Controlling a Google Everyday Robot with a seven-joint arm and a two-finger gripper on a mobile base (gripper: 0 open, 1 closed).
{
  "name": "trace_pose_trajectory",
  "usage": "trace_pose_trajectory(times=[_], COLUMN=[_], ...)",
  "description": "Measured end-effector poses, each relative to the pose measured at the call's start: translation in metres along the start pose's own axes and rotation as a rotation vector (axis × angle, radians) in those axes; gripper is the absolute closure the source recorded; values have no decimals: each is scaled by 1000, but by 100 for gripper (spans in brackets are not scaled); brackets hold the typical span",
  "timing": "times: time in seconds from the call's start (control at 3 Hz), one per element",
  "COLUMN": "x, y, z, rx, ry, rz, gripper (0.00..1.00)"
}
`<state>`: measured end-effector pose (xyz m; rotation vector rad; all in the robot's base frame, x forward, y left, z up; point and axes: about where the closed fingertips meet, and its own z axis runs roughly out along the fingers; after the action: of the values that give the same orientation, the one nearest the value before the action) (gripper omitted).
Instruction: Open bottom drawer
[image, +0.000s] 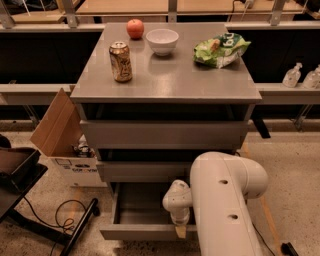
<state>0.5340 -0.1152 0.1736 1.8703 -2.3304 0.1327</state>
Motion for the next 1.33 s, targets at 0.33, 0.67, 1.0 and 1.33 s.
trace_pose_trajectory(times=[0.33,0.67,1.0,1.33], x=[1,2,2,0], y=[13,18,18,19], z=[2,2,2,2], rx=[-46,-60,-60,-69], ry=[12,8,8,-5], rz=[-6,-6,-6,-18], gripper=[100,100,100,100])
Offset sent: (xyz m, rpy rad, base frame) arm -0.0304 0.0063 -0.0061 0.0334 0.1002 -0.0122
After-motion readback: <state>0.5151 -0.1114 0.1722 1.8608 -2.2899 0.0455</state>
